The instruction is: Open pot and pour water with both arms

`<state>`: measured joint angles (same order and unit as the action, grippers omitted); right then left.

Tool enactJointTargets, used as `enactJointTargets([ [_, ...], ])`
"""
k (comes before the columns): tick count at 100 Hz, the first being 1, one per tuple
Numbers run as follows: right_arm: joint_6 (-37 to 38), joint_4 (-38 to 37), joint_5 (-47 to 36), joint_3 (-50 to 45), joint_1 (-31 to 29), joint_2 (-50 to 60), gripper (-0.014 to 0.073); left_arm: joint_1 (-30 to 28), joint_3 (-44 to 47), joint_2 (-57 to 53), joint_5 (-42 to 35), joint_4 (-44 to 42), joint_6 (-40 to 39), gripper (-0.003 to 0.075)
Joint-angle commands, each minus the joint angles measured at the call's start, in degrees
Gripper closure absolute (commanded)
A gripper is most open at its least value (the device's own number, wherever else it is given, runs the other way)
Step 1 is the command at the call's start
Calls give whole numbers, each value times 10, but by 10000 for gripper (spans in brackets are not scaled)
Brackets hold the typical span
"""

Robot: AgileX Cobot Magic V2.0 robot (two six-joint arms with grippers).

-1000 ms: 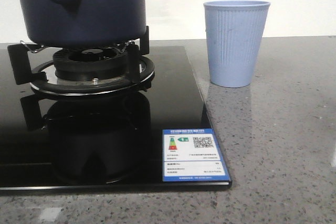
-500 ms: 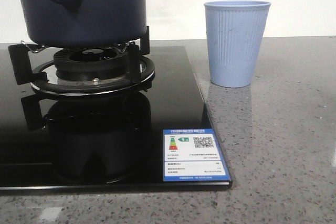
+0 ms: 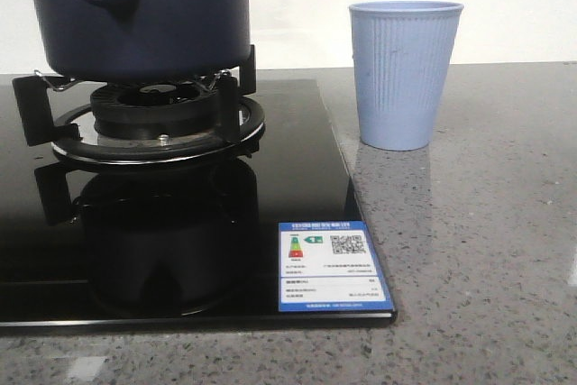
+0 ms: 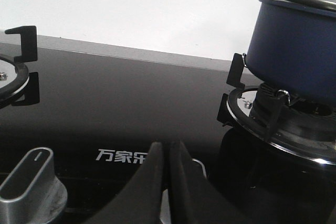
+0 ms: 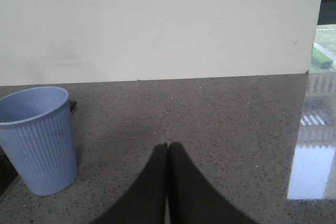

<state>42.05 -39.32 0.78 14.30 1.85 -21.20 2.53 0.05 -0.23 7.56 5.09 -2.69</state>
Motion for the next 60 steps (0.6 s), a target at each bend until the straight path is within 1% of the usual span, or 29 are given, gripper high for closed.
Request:
enactJointTargets([
  [1,-31,23,-23,22,-3,-2,660,4,20,-15,-43,4,-6,739],
  [14,-31,-4,-33,22,-3,-2,660,4,20,-15,-43,4,-6,739],
  [22,-31,-26,-80,14,-3,-2,660,4,20,-15,-43,4,-6,739],
  [29,-31,-21,-113,-3,-3,-2,660,4,20,-15,-43,4,-6,739],
  [32,-35,1,-115,-12,-3,-2,660,4,20,-15,-43,4,-6,739],
  [35,-51,52,-114,-23,-3,-2,660,4,20,-15,-43,4,-6,739],
  [39,-102,124,-111,-40,-3,-2,660,4,20,-15,-43,4,-6,739],
  [40,-112,155,-111,-43,-3,-2,660,4,20,-15,-43,4,-6,739],
  [44,-189,241,-112,-61,-3,0,660,4,20,-15,-43,4,-6,739],
  [47,-217,283,-113,-67,-3,3,660,4,20,-15,-43,4,-6,739],
  [51,-261,315,-110,-75,-3,11,660,4,20,-15,-43,4,-6,739],
  [60,-324,337,-103,-82,-3,33,660,4,20,-15,-43,4,-6,739],
])
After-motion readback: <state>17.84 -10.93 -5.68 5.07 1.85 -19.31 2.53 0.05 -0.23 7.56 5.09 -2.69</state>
